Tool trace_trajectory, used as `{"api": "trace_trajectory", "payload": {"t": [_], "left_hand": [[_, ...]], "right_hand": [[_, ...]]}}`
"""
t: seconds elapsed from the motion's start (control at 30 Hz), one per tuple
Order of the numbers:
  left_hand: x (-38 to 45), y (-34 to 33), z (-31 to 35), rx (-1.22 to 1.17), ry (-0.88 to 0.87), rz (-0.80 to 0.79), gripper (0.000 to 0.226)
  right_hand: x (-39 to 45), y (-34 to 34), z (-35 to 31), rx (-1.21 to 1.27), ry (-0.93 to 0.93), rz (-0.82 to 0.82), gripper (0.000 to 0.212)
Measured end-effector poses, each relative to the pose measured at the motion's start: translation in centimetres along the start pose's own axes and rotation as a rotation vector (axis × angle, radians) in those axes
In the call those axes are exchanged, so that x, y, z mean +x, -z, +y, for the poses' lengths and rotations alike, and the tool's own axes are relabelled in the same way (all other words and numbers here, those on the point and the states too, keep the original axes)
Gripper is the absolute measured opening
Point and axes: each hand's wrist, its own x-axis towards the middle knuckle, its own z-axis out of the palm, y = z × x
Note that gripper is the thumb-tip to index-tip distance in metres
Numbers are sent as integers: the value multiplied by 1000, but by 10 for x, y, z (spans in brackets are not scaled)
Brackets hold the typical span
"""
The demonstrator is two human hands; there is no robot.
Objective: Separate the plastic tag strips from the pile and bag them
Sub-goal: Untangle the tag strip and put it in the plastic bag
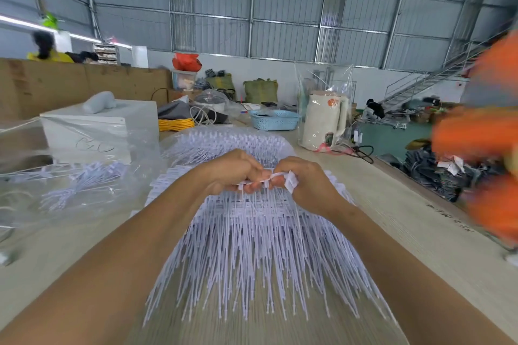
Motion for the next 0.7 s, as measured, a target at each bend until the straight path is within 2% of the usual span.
{"api": "trace_trajectory", "payload": {"t": [0.07,0.13,0.2,0.27,0.43,0.7], "left_hand": [[-1,-1,-3,-107,66,-23,19],[-2,0,-6,-164,70,-84,31],[-4,4,-8,-159,39,-93,32],[-5,9,-11,-107,-2,-48,22],[-5,-1,-9,50,-12,43,19],[-5,-10,5,289,-92,24,31]], "right_hand": [[-1,-7,6,3,-71,53,18],[-4,-3,17,41,-287,143,25],[-8,7,27,293,-579,235,27],[-11,12,28,513,-731,205,23],[-2,6,14,809,-762,111,20],[-1,1,8,713,-568,-128,27]]}}
